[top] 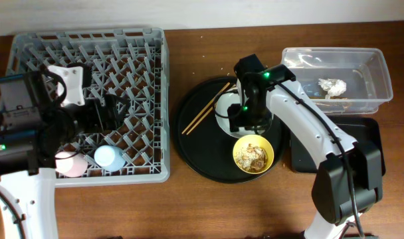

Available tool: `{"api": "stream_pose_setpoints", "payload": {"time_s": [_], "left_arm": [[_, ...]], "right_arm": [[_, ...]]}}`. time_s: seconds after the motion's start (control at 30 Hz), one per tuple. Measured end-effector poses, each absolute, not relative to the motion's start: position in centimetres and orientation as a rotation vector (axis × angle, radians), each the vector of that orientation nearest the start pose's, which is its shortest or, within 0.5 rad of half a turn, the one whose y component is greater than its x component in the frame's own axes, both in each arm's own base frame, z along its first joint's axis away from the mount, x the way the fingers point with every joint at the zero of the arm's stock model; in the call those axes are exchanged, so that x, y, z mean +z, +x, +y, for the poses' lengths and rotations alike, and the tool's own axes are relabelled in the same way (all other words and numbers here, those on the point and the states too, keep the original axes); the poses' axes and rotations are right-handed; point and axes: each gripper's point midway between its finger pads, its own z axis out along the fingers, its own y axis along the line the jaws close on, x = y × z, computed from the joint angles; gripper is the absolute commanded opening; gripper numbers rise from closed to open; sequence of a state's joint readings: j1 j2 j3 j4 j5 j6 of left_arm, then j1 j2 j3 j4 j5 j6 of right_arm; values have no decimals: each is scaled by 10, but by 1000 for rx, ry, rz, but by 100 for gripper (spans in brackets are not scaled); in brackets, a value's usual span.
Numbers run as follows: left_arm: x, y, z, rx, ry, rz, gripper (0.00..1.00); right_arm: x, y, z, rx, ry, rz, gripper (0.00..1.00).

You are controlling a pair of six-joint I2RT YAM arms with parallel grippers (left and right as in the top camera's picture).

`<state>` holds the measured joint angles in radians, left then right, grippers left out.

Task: Sort waste into correct bins and load items into the dishwasher rack
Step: 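Grasp the yellow bowl with right gripper and dump scraps onto black tray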

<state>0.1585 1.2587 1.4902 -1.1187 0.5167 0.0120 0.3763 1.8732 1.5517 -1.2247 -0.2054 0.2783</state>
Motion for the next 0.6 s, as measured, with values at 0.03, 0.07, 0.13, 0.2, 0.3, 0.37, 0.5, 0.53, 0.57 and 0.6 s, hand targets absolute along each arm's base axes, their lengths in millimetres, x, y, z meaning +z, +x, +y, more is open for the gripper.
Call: {"api": "stream_pose_setpoints", "payload": {"time_s": [0.03, 0.07, 0.13, 0.2, 0.3, 0.37, 0.5, 0.53, 0.57, 0.6], "left_arm": [[307, 313, -44, -568, 88, 2375, 93], [307, 312, -51, -580, 120, 2374, 93], [308, 312, -60, -598, 163, 2369, 93], [306, 310, -61, -606, 167, 2377, 94], [304, 308, -62, -612, 164, 2389, 93], [304, 307, -62, -614, 162, 2395, 93], [302, 305, -62, -618, 159, 2406, 97], [302, 305, -62, -618, 159, 2407, 99], [302, 304, -62, -619, 159, 2408, 99], [302, 304, -62, -618, 162, 2408, 99]], "right_arm": [[99, 312, 168, 338, -153, 3184, 59], [89, 308, 178, 349, -121, 3181, 63], [53, 290, 195, 316, -43, 3204, 64], [25, 276, 197, 289, 92, 3224, 58], [15, 268, 187, 243, 268, 3243, 21], [14, 271, 183, 231, 347, 3233, 4], [18, 276, 179, 194, 396, 3215, 4], [23, 276, 178, 190, 351, 3223, 4], [30, 274, 176, 197, 299, 3234, 4], [47, 274, 178, 272, 195, 3231, 4]]}}
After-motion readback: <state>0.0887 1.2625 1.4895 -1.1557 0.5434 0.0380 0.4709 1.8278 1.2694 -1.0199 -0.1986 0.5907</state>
